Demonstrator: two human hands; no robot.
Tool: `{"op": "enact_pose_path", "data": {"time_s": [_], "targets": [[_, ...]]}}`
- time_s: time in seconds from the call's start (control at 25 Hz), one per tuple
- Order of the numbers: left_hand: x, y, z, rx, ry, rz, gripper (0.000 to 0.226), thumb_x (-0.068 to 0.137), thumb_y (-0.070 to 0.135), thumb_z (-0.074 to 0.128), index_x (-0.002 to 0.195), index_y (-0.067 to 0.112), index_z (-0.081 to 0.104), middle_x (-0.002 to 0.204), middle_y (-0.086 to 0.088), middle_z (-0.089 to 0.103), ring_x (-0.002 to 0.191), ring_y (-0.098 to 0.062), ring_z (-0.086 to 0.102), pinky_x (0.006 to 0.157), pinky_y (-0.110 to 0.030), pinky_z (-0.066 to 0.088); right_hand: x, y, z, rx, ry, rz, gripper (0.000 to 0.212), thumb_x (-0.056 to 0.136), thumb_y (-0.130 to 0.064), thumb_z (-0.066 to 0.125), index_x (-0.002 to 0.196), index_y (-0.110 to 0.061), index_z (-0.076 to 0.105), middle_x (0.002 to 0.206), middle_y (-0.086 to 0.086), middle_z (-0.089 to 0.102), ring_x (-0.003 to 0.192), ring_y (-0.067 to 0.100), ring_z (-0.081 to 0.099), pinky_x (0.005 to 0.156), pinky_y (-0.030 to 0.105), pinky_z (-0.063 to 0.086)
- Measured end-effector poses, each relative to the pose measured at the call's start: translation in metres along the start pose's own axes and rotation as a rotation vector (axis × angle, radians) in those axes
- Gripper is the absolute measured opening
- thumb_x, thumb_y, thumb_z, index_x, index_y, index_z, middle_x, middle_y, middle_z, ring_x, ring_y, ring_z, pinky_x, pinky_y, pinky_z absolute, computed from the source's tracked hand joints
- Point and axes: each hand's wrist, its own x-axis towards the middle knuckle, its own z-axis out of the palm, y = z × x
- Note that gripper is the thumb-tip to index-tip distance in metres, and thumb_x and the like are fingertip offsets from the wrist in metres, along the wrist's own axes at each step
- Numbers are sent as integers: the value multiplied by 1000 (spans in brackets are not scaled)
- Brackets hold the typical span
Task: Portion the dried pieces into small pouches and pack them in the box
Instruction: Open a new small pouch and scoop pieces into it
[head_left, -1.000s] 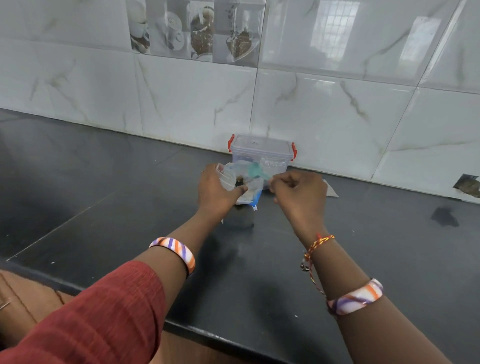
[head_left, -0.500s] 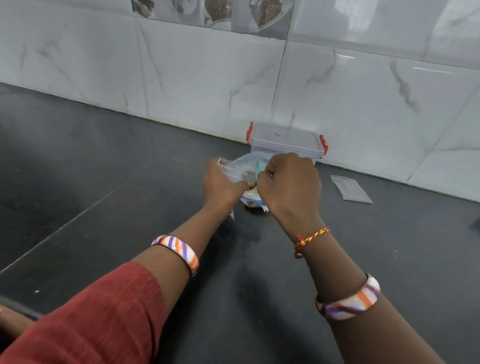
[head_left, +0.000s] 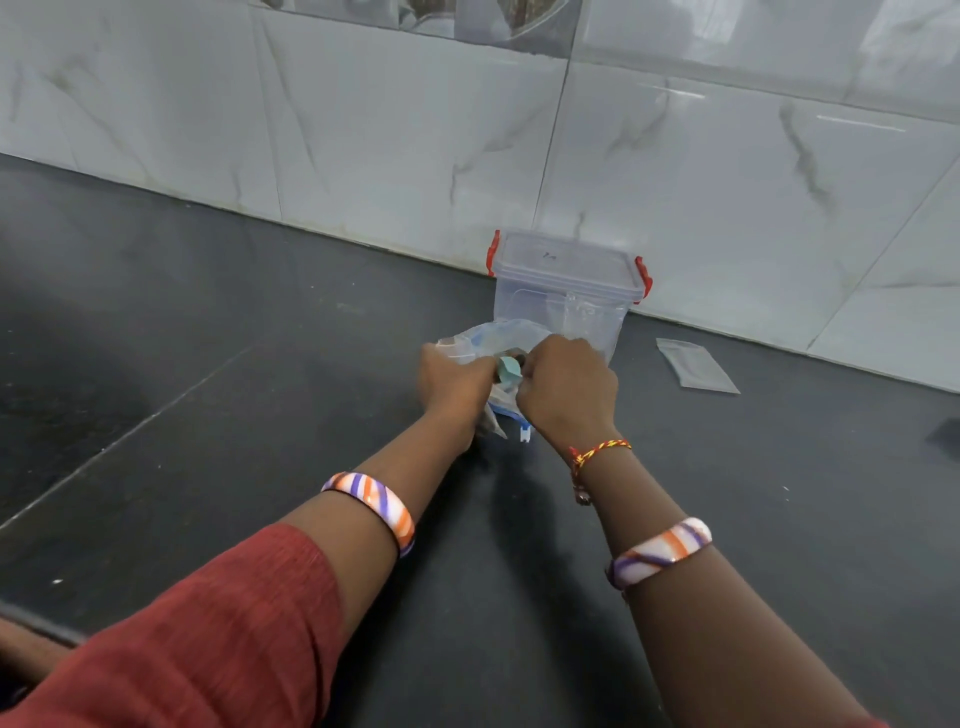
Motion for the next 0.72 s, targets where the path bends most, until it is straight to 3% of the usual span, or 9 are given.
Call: {"op": "enact_pose_path", "data": {"time_s": [0.12, 0.2, 0.32, 0.4, 0.48, 0.56, 0.64, 0.72], "targets": [[3, -1, 6, 11, -2, -18, 40, 74, 1, 65, 113, 5, 58, 109, -11, 66, 95, -26, 65, 82, -38, 57, 0, -1, 4, -104, 31, -85, 21, 91, -8, 48, 108, -7, 60, 108, 13, 64, 98, 30, 61, 73, 31, 42], [0, 6, 12, -17, 59, -8, 36, 74, 3, 68, 109, 5, 61, 104, -10, 68, 91, -26, 67, 81, -41, 58, -1, -3, 9, -115, 8, -102, 22, 92, -8, 47, 110, -7, 60, 110, 13, 64, 101, 29, 62, 78, 33, 47], [0, 29, 29, -98, 71, 123, 22, 70, -4, 64, 91, 5, 65, 97, -11, 70, 89, -28, 69, 78, -36, 58, 7, 11, 10, 148, -12, 105, 21, 83, -9, 54, 101, -2, 64, 105, 17, 64, 100, 34, 61, 75, 34, 47], [-9, 53, 46, 135, -91, 277, 26, 70, -2, 62, 95, 2, 66, 99, -15, 70, 94, -27, 68, 76, -29, 54, 17, 33, 11, 445, -13, 338, 21, 73, -8, 58, 89, 2, 68, 92, 22, 65, 89, 36, 62, 64, 28, 43], [-25, 69, 58, 445, -285, 389, 36, 71, 2, 65, 107, 0, 59, 103, -13, 64, 101, -26, 62, 79, -30, 50, 20, 50, 12, 767, -11, 561, 17, 70, -1, 59, 82, 6, 69, 80, 20, 62, 74, 30, 59, 53, 24, 39], [-29, 70, 63, 588, -432, 388, 46, 71, 5, 69, 113, 3, 52, 104, -10, 57, 104, -24, 57, 80, -29, 48, 17, 56, 16, 980, -43, 704, 14, 73, 2, 58, 84, 5, 66, 81, 18, 60, 65, 23, 55, 46, 23, 37], [-26, 64, 59, 588, -400, 398, 50, 69, 8, 71, 114, 3, 51, 103, -7, 55, 99, -20, 56, 74, -25, 45, 14, 56, 24, 1002, -30, 708, 7, 74, 0, 59, 76, 3, 66, 79, 17, 62, 59, 20, 54, 45, 24, 40], [-22, 58, 53, 546, -299, 434, 49, 68, 8, 70, 113, -1, 53, 101, -10, 58, 90, -18, 55, 59, -18, 36, 11, 54, 26, 892, 33, 656, 12, 74, -7, 62, 69, 1, 70, 77, 16, 67, 66, 24, 62, 55, 31, 52]]}}
